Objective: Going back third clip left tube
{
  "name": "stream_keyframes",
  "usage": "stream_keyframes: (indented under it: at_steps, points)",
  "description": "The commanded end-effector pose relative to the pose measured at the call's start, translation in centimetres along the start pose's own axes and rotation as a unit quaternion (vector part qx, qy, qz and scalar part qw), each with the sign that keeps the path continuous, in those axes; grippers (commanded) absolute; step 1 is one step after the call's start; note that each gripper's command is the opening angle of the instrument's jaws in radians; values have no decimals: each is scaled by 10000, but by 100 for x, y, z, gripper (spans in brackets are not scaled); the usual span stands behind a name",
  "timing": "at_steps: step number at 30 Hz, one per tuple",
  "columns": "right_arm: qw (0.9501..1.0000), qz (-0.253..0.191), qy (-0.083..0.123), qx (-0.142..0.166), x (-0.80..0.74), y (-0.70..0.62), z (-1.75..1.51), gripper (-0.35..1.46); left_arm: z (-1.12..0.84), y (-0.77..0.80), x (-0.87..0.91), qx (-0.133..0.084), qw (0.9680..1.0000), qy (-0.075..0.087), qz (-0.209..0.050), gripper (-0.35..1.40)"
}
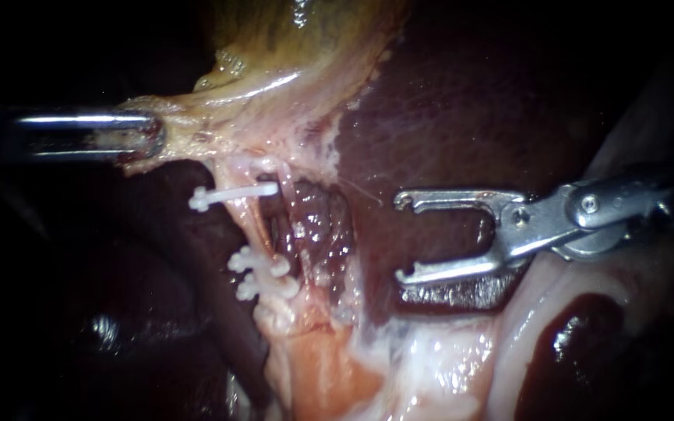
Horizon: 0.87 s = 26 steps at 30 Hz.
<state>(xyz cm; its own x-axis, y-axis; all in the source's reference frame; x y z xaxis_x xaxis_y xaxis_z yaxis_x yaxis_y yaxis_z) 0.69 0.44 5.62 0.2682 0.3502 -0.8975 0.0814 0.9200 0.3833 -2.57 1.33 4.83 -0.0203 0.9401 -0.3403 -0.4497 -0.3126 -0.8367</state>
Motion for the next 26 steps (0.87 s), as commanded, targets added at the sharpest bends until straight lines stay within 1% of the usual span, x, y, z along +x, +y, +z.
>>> stream_keyframes:
  at_steps: [1, 3, 8, 13, 15, 18, 23, 24, 26]
  points:
    - [10000, 0, 0, -1, 0, 0, 0, 50, 3, -1, -2, 15, 10000, 7, 2, -35]
    - [10000, 0, 1, 0, 0, 0, -1, 50, 8, -1, -3, 25, 10000, 16, 5, -35]
    - [10000, -1, 5, 22, -1, -1, -3, 50, 33, -7, -5, 74, 9999, 56, 75, -35]
    - [10000, -1, 6, 28, -1, -1, -6, 50, 61, -15, -11, 43, 9999, 51, 97, -35]
    - [10000, 1, 6, 28, -1, -1, -7, 50, 68, -17, -12, 18, 9999, 57, 103, -35]
    - [10000, 4, 7, 29, 0, -1, -8, 50, 72, -18, -13, 11, 9999, 55, 108, -35]
    - [10000, 11, 8, 28, 2, 1, -9, 50, 71, -18, -13, 11, 9999, 54, 107, -35]
    - [10000, 12, 12, 44, 2, 0, -9, 50, 71, -17, -13, 11, 9999, 54, 107, -35]
    - [9998, 9, 40, 180, 4, -2, -8, 50, 68, -17, -14, 6, 9999, 51, 108, -35]
